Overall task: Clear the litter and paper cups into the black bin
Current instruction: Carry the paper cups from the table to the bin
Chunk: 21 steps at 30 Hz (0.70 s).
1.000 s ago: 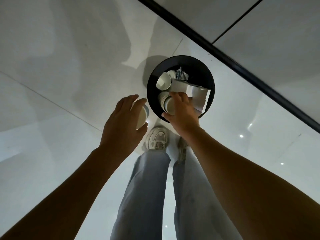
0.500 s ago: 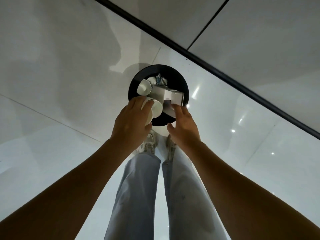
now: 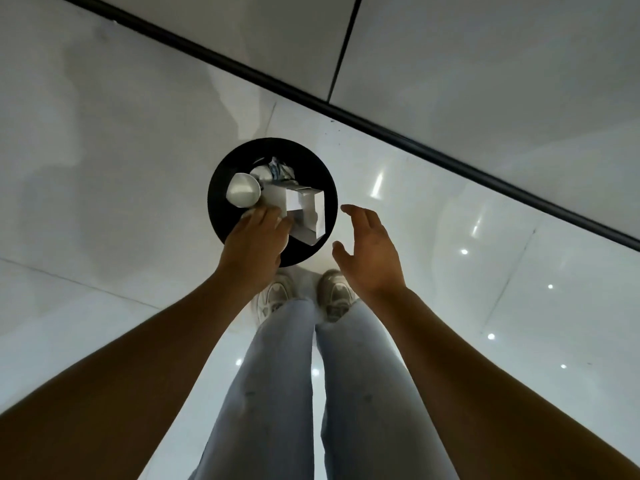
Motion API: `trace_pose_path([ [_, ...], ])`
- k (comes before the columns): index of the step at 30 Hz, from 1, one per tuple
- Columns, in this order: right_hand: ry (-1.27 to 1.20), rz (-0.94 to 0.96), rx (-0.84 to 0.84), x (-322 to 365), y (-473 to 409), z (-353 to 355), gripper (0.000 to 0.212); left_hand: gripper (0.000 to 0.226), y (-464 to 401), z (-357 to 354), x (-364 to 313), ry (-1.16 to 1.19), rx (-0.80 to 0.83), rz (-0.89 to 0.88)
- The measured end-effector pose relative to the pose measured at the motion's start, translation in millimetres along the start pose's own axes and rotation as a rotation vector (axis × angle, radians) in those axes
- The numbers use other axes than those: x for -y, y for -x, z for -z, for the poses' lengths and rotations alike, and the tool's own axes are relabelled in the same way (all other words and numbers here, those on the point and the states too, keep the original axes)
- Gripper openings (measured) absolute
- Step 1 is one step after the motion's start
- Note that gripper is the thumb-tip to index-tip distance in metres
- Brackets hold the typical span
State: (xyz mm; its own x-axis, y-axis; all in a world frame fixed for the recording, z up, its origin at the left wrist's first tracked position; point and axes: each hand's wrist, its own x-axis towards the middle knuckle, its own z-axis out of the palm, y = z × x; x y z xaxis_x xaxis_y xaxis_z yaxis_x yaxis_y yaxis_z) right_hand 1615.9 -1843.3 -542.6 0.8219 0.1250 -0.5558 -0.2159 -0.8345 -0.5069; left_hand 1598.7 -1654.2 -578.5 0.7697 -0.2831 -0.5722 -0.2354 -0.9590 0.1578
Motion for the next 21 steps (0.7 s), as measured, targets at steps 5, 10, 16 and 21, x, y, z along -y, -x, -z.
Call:
trace_pose_path([
  [5,0.01,0.037,0.025,-2,2,-10,0.058,0.07,-9,-12,0,-0.03,0.012,-0.003],
  [10,0.052,-0.002,0.099,6,18,-4,0.06,0.069,14,7,-4,0.063,-0.061,0.008],
  [16,0.07,-0.061,0.123,42,77,48,0.063,0.062,73,83,-24,0.152,-0.09,0.079],
  [21,0.066,-0.133,0.129,83,157,107,0.062,0.062,148,165,-67,0.132,-0.119,0.015],
])
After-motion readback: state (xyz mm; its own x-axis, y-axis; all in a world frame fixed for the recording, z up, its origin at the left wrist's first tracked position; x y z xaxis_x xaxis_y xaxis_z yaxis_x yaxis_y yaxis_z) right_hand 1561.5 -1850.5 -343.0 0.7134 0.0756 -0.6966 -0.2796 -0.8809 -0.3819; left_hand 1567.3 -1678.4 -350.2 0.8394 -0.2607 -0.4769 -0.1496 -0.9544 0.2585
